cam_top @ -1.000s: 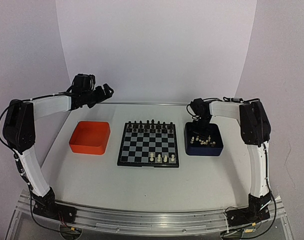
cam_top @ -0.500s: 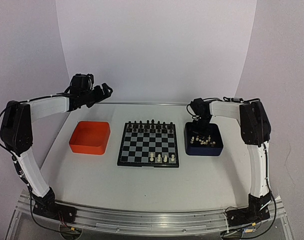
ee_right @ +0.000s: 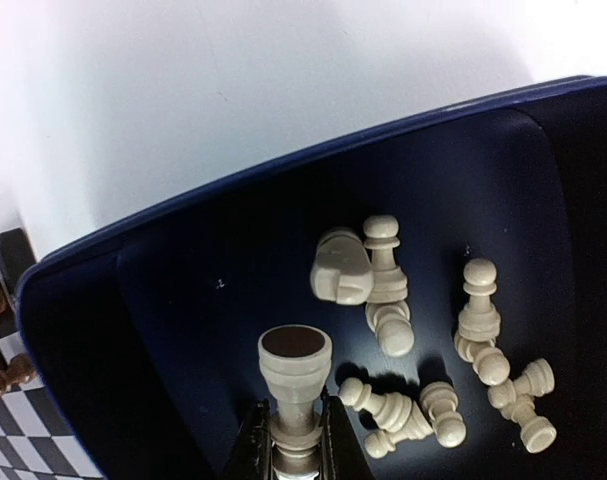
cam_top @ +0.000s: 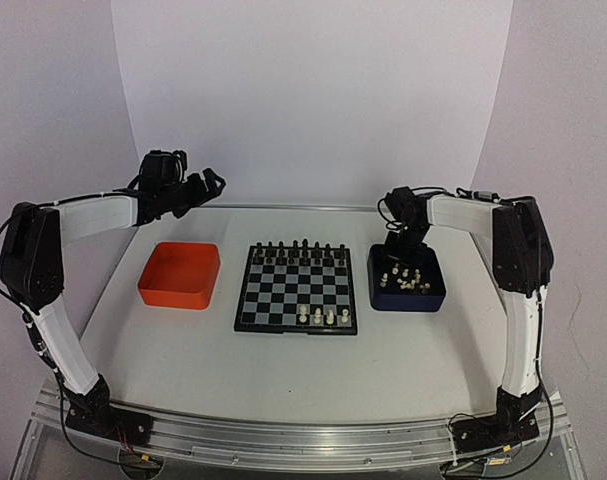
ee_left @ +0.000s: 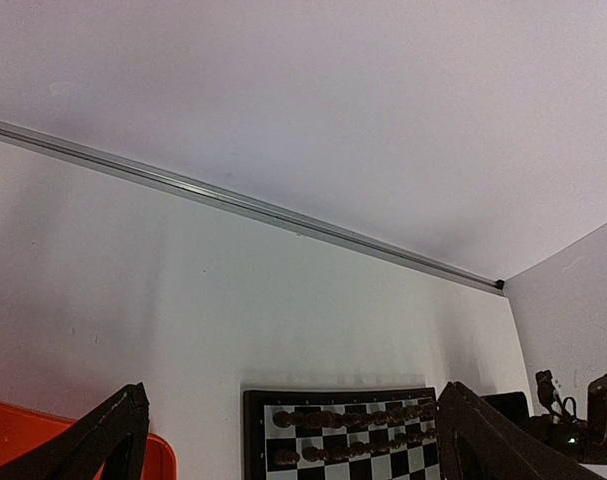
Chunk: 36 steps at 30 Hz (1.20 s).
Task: Set up the chess pieces on the board
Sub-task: Pick up the chess piece from the storage box, then place the chess piece on the chessboard.
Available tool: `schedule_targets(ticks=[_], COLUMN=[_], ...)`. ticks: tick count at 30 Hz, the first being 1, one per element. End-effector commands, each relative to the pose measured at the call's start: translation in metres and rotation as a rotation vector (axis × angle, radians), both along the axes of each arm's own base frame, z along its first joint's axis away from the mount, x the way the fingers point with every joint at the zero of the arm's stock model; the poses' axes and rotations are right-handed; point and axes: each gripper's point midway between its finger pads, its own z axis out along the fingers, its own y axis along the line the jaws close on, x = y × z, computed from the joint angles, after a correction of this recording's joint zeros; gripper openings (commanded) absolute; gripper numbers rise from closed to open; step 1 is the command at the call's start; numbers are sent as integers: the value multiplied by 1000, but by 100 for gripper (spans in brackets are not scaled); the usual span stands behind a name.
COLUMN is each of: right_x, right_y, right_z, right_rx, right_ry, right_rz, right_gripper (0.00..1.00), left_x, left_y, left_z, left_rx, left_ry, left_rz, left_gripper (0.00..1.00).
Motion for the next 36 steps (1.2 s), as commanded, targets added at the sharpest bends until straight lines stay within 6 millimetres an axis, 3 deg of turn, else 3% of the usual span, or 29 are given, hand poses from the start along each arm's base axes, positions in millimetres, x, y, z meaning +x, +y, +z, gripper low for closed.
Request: schedule_targets(ticks=[1, 7, 11, 17, 21, 29, 36], right_x=[-6, -19, -37, -94, -114, -127, -131], right_y=[0, 8, 32, 93, 121, 169, 202], right_z=[28, 57, 91, 127, 136, 163, 167], right_rx=[33, 72, 148, 306, 325, 402, 421], right_ry=[-37, -75, -131, -238, -297, -391, -417], right_rz=[25, 161, 441, 988, 1200, 1392, 1474], right_gripper=[0, 0, 0, 0, 0, 0, 0], left_x=[-5, -10, -16, -62, -94, -150, -177], left_y=[-2, -16, -37, -93, -116, -181, -215], left_z=[37, 44, 48, 46, 35, 27, 18], left_rx=[-46, -73, -100, -254, -298, -336, -345], left_ry=[-88, -83, -56, 8, 9, 122, 194], left_rz=[-23, -102, -232, -669, -786, -1032, -1148], left_gripper=[100, 100, 100, 100, 100, 100, 100])
